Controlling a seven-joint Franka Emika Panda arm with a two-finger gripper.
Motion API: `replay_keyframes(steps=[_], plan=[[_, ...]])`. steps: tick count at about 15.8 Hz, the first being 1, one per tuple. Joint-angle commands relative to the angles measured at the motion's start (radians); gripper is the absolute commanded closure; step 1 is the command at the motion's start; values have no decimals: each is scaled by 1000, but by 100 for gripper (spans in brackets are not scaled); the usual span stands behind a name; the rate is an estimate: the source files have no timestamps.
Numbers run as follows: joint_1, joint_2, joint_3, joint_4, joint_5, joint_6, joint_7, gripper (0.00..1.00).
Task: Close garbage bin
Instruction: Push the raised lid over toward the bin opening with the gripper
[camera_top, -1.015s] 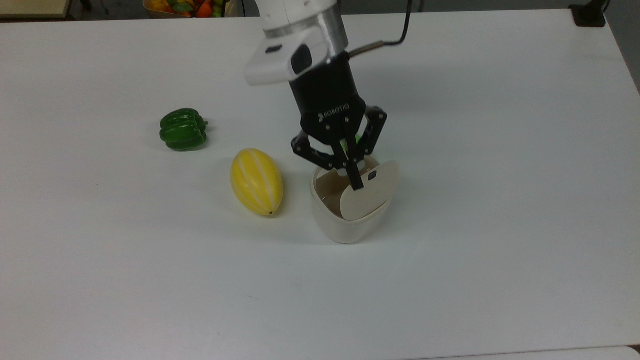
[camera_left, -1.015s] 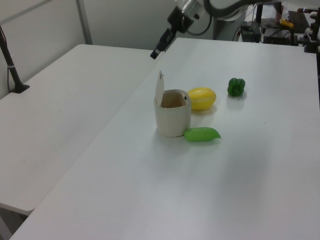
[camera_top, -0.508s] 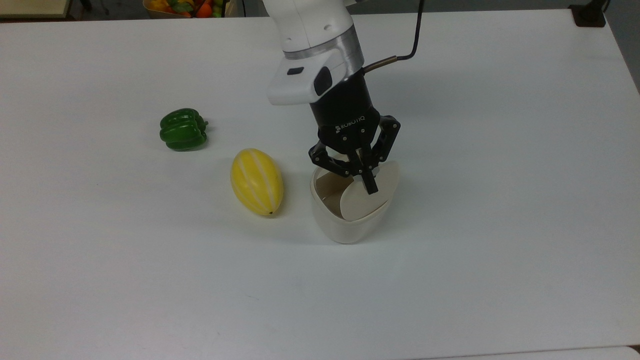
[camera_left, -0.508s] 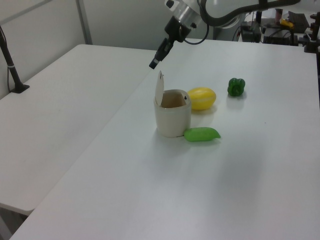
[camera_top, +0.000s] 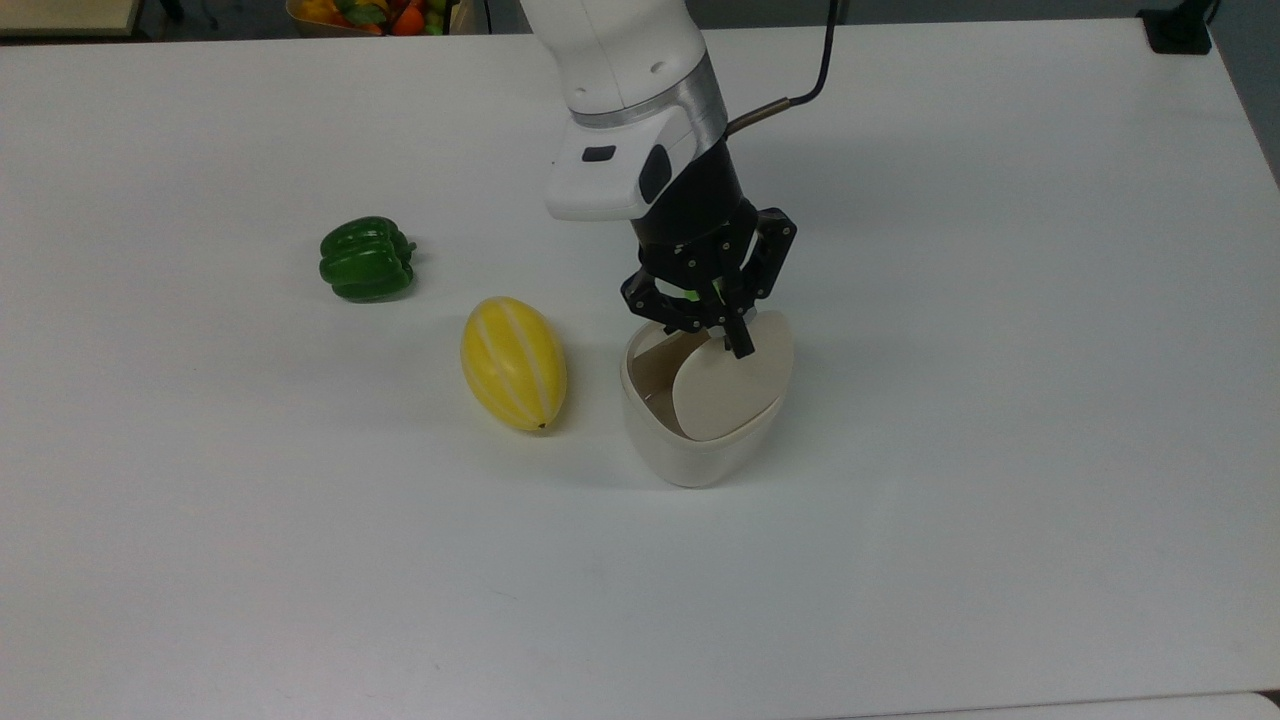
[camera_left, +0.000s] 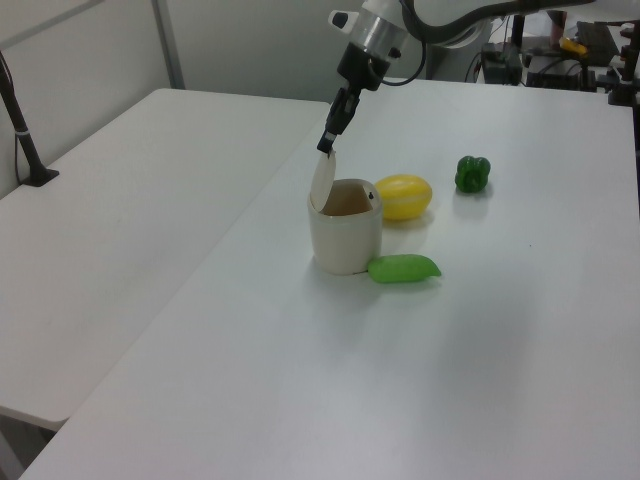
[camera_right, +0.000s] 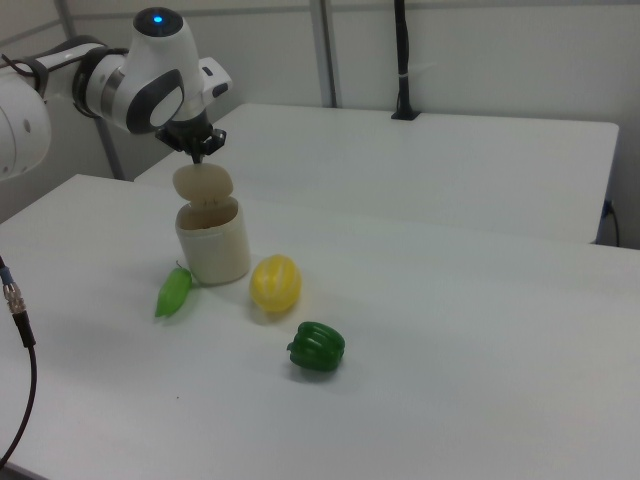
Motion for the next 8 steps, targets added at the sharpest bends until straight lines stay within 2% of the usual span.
replay_keyframes(steps=[1,8], plan=[[3,-50,-32,-73,8,-33,-27,100],[3,-50,-32,-127,-25,-83,-33,100]])
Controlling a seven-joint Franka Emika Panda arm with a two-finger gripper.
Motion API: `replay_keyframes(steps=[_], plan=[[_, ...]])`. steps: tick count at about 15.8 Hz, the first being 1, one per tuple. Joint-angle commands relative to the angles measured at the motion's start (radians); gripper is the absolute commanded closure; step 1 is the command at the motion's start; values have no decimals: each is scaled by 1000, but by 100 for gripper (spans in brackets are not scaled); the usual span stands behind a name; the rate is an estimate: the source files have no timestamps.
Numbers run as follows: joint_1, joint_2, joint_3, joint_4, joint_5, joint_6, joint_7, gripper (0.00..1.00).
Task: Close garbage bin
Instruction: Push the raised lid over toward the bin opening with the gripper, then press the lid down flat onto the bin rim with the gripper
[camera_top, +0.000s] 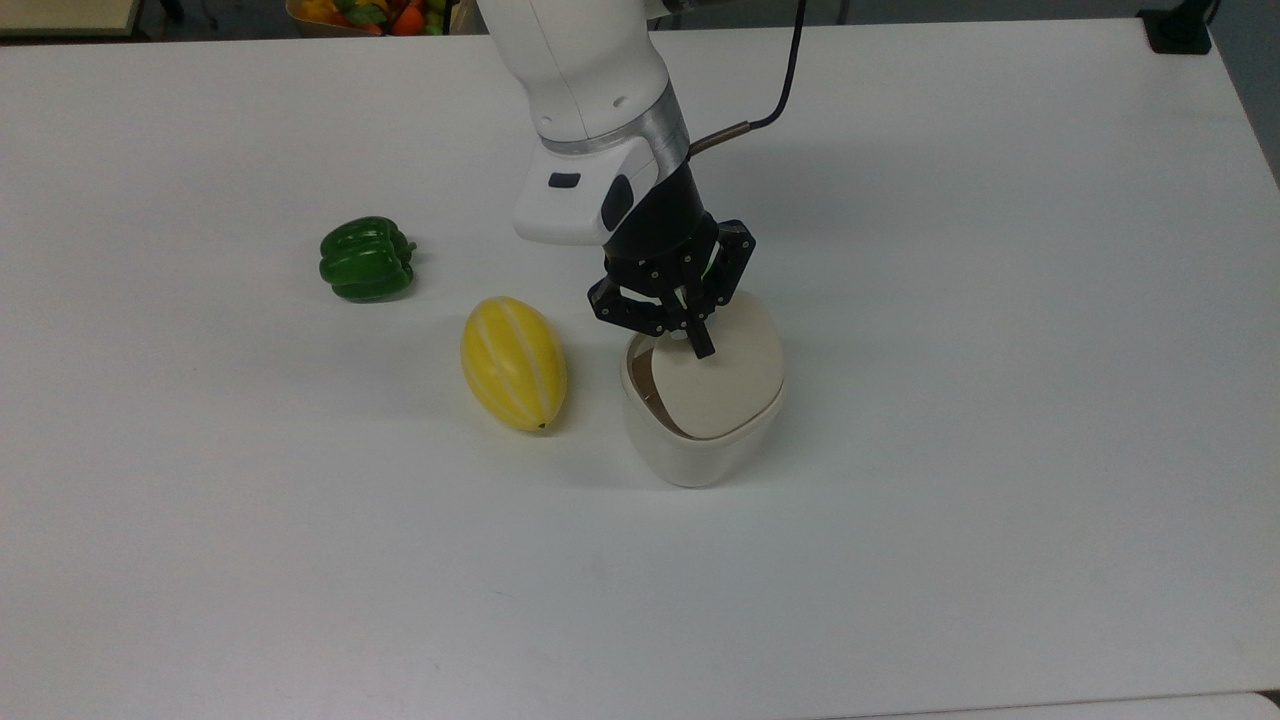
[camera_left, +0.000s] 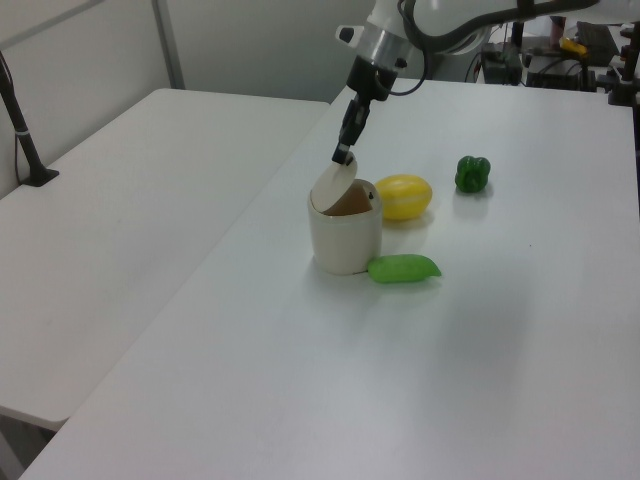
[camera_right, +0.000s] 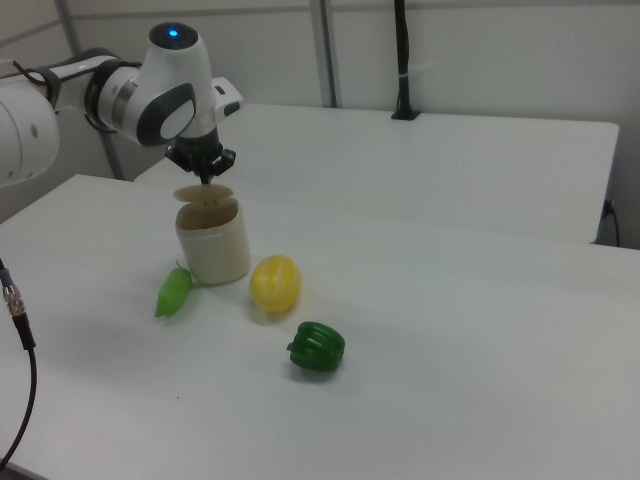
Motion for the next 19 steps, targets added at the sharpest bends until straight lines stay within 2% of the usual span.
replay_keyframes(steps=[1,9,19], plan=[[10,-46,-11,-80,-19,-37,-24,100],[11,-38,-9,-133,-48,-33,-21,100],[17,1,-8,-135,-67,-11,-11,100]])
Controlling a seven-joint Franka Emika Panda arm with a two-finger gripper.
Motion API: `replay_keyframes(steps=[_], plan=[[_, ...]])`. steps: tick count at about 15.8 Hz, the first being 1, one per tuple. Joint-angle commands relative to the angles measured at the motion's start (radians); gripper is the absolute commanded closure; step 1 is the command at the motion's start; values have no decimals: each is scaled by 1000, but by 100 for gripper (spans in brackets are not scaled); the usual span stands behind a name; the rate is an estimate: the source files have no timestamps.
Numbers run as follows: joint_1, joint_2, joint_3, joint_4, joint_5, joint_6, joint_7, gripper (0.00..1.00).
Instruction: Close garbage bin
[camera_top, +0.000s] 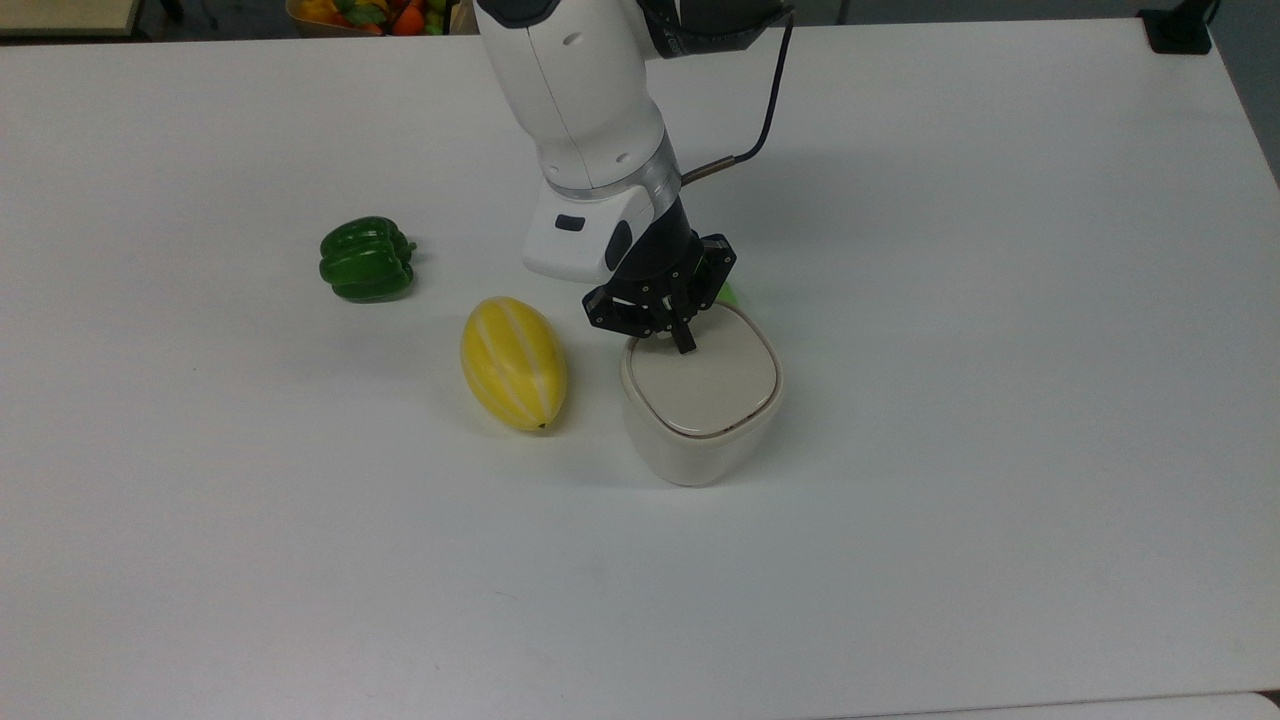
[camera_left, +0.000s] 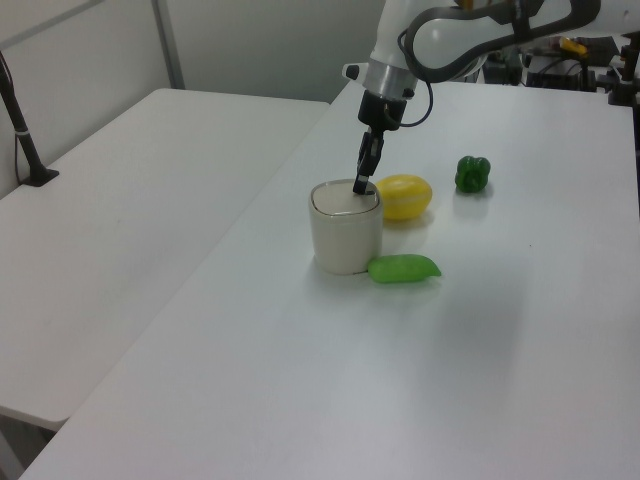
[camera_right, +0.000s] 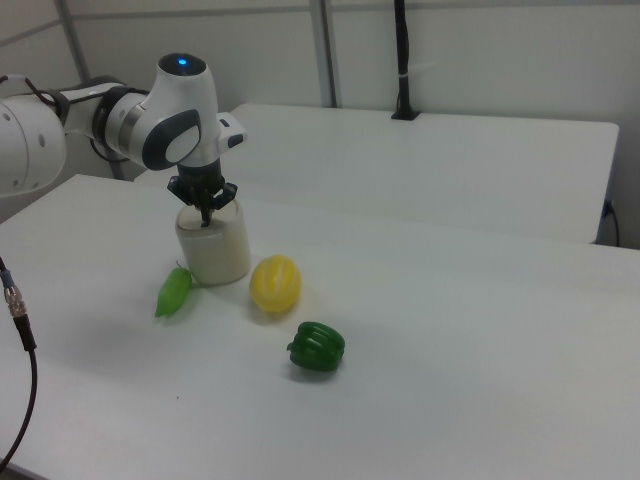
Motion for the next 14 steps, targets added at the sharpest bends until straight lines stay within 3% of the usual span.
replay_keyframes(steps=[1,6,14], plan=[[16,6,-8,-41,-29,8,-11,100],[15,-9,-8,-41,-32,4,-6,100],[-52,-191,-8,-77,-32,-50,112,100]])
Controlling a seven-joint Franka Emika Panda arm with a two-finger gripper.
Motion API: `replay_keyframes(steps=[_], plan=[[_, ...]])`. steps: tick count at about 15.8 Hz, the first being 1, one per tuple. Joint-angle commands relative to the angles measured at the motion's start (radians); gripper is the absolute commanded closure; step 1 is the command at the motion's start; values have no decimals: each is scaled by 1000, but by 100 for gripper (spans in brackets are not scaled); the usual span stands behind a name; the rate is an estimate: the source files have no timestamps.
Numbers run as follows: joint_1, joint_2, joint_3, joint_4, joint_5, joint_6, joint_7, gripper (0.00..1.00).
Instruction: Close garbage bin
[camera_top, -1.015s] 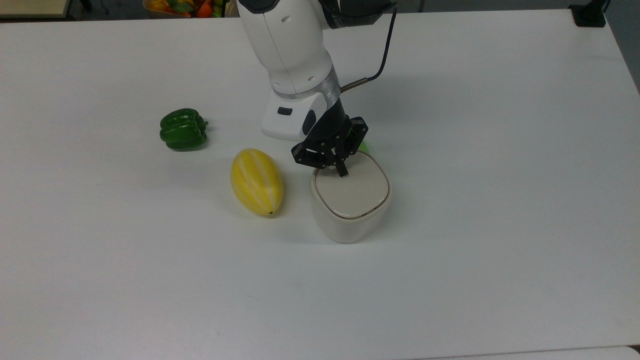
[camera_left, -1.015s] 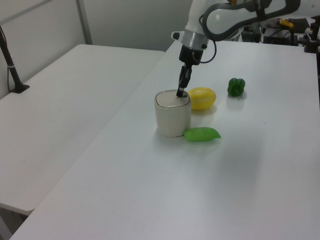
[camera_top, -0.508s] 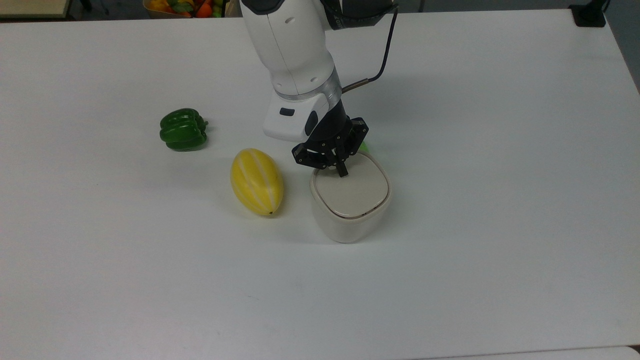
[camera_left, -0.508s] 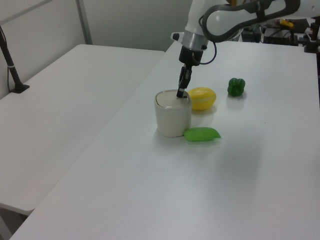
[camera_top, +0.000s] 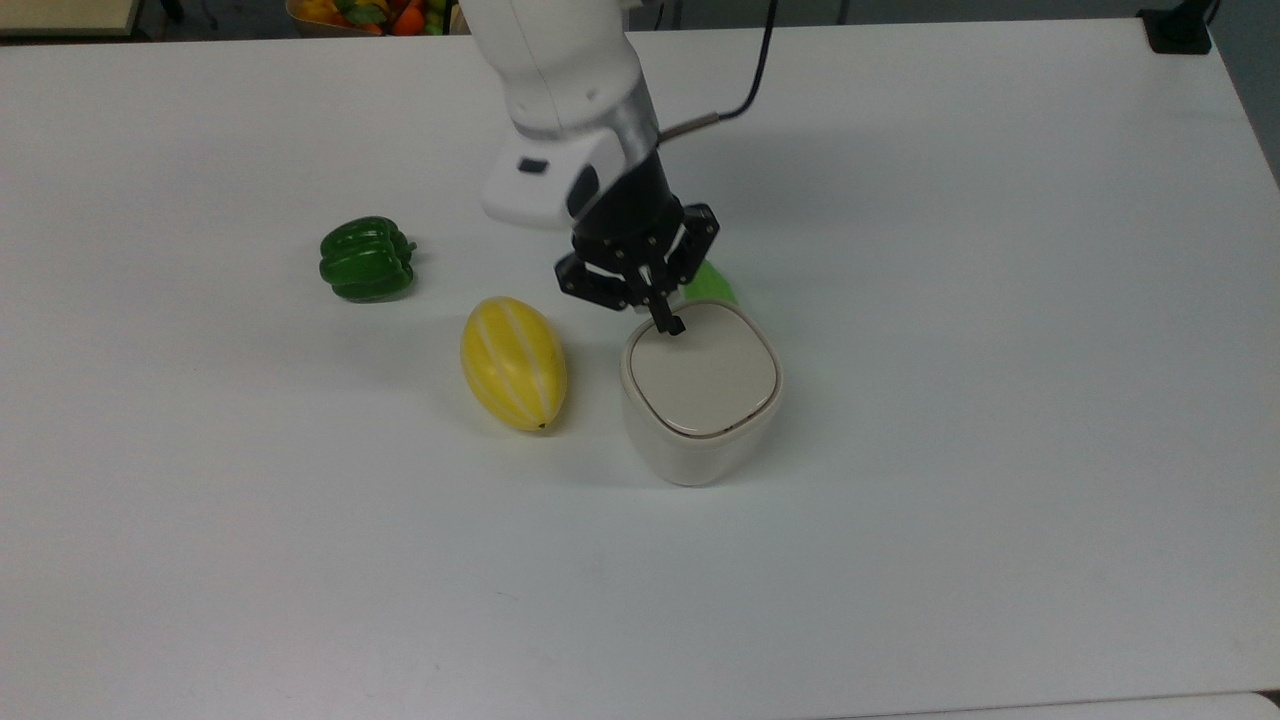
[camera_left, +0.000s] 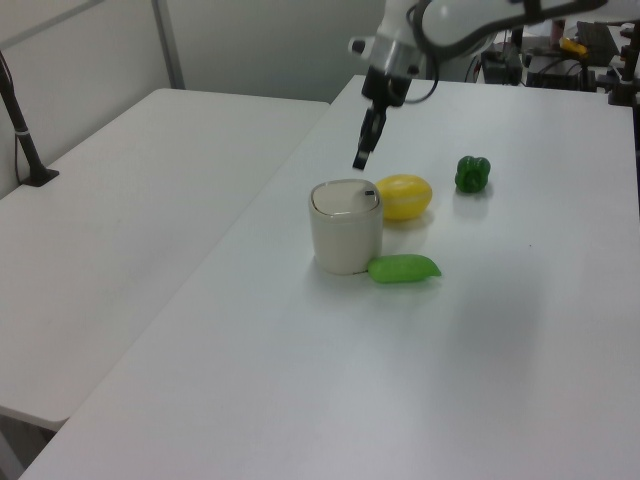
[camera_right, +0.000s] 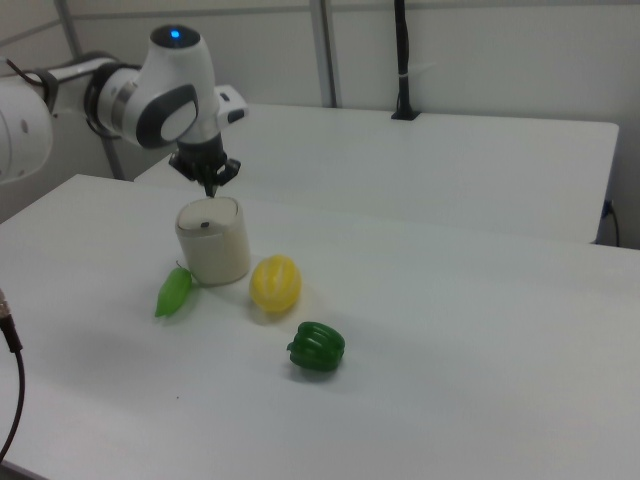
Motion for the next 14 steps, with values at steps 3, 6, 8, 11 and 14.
replay_keyframes(steps=[3,6,8,11,14], plan=[[-70,-200,-7,-86,-56,-187,158,95],[-129,-288,-7,-86,-114,-381,214,91],[-177,-337,-7,-94,-118,-454,270,89],[-189,-398,-7,-166,-171,-466,364,86],[-196,-432,-7,-211,-180,-468,378,29]])
